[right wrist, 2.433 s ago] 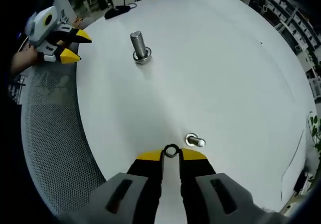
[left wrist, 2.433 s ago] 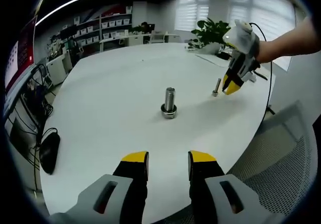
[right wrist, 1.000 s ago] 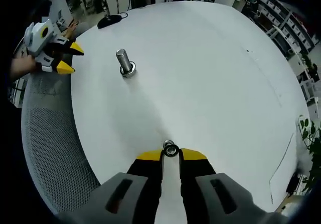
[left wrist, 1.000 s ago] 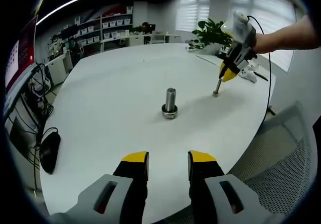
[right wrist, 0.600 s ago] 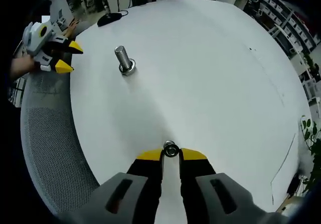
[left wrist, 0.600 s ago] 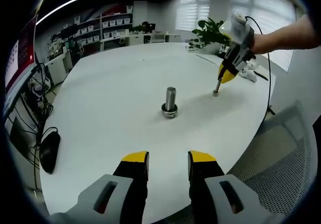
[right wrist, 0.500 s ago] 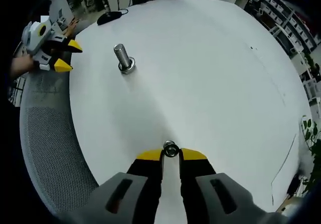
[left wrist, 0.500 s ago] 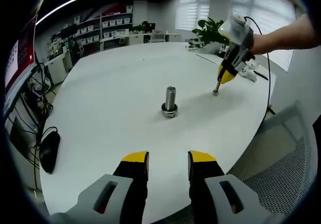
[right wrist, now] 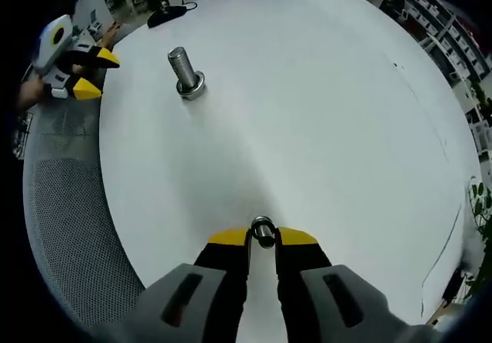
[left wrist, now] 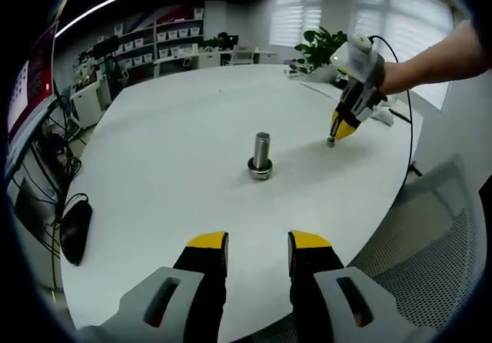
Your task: Place the washer onto the threaded stud by aligning its center hole with the stud, sliding it down to the base, and recovering from edge contact or off-axis alignment until the washer reaches the visible bottom stop.
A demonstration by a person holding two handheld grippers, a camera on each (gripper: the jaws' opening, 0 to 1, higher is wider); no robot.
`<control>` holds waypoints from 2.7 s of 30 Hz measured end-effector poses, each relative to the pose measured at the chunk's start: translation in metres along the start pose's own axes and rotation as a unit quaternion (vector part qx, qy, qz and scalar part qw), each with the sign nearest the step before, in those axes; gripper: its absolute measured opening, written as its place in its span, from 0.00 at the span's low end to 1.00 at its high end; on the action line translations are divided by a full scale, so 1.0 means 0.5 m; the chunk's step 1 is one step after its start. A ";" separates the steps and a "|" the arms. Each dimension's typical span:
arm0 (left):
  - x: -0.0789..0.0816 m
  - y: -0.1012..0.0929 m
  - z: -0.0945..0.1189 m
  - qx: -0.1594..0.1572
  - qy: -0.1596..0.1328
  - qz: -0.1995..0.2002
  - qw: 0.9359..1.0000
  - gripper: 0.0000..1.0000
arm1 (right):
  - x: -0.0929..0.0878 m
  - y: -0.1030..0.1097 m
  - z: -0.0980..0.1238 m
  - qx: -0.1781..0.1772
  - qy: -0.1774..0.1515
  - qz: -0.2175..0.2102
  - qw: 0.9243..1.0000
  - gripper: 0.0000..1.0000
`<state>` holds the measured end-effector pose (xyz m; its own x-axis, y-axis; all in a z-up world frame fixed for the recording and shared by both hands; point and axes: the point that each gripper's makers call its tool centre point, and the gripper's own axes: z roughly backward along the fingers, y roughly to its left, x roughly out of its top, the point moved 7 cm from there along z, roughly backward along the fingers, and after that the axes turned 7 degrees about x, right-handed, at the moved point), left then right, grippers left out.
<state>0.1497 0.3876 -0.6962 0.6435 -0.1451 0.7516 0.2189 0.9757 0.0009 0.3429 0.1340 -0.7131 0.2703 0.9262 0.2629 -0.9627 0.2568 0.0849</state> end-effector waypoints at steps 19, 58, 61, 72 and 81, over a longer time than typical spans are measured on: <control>-0.001 -0.005 -0.001 -0.007 0.004 -0.003 1.000 0.29 | -0.004 0.004 0.007 -0.010 -0.032 0.002 0.999 0.22; -0.008 -0.007 -0.006 -0.011 0.018 -0.006 1.000 0.29 | -0.073 0.093 0.081 -0.072 -0.221 -0.060 0.971 0.25; -0.008 -0.008 -0.007 -0.011 0.021 -0.008 1.000 0.29 | -0.075 0.105 0.088 -0.082 -0.241 -0.062 0.965 0.25; -0.010 -0.008 -0.010 -0.013 0.028 -0.003 1.000 0.29 | -0.085 0.143 0.107 -0.082 -0.313 -0.106 0.940 0.29; -0.010 -0.006 -0.010 -0.012 0.028 -0.002 1.000 0.29 | -0.111 0.168 0.104 -0.087 -0.336 -0.139 0.928 0.31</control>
<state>0.1495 0.3843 -0.7033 0.6826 -0.1578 0.7136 0.2386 0.9710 -0.0135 0.2476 0.0897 -0.6705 0.3975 0.4518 0.7987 -0.8269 0.5537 0.0983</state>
